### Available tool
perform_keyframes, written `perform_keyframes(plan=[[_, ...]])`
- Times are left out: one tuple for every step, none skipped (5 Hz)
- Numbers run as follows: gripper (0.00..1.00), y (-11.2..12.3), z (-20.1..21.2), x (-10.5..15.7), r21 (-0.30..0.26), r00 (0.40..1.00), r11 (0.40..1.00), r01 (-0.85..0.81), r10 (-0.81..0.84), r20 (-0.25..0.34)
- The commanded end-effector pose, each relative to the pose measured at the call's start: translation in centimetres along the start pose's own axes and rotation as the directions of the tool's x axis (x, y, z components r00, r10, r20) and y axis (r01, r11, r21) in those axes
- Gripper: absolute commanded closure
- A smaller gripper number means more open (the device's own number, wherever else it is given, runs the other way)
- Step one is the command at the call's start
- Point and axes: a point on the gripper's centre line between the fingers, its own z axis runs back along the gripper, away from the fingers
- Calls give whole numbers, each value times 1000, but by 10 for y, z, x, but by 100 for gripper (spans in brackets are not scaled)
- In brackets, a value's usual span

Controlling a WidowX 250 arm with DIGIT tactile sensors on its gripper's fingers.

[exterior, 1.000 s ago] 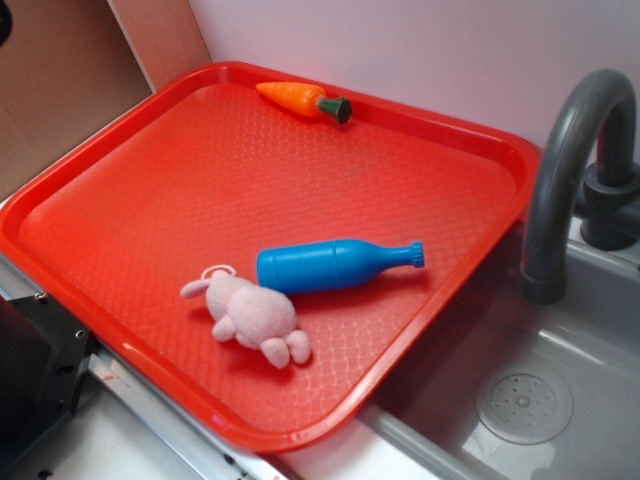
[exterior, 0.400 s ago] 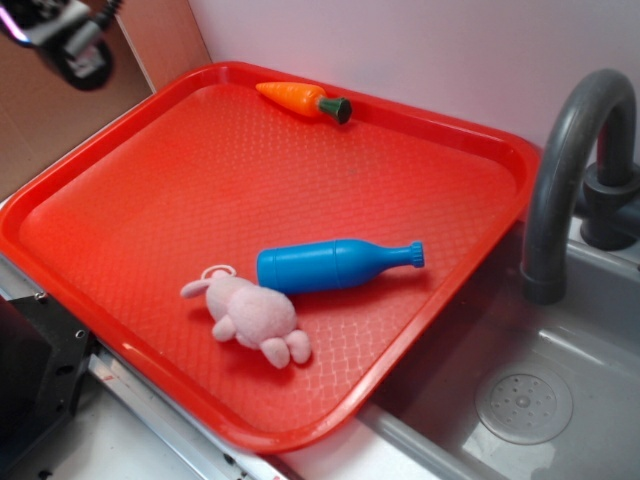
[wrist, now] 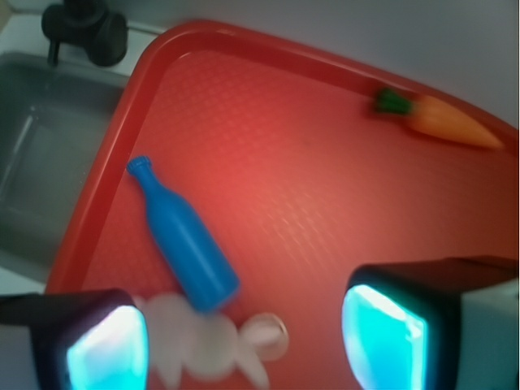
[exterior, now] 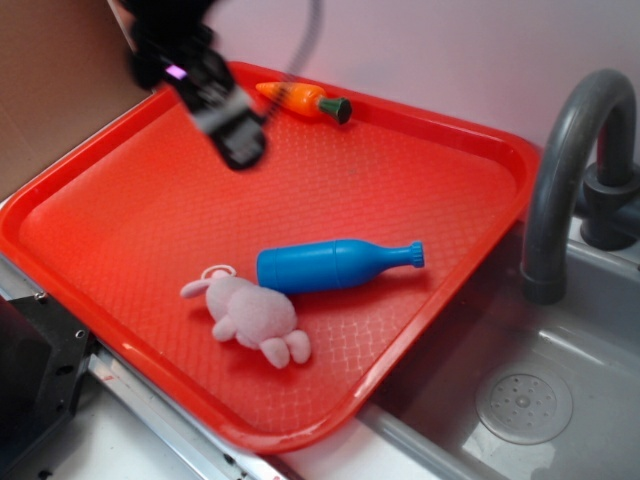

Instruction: Grab the blue bottle.

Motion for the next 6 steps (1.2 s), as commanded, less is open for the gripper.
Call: perform_keyframes(plan=[[0,-36,-26,20,-194,985,966,171,-171,15],[0,-41,-45,16,-161,979,968,194,-201,-32],[0,-47,-61,12,-160,969,960,230,-242,-59],[0,-48,-77,8,-88,958,962,259,-267,-101],[0,-44,-88,6,-66,953,962,266,-272,-131],[0,-41,-100,2,-52,948,961,271,-276,-160]])
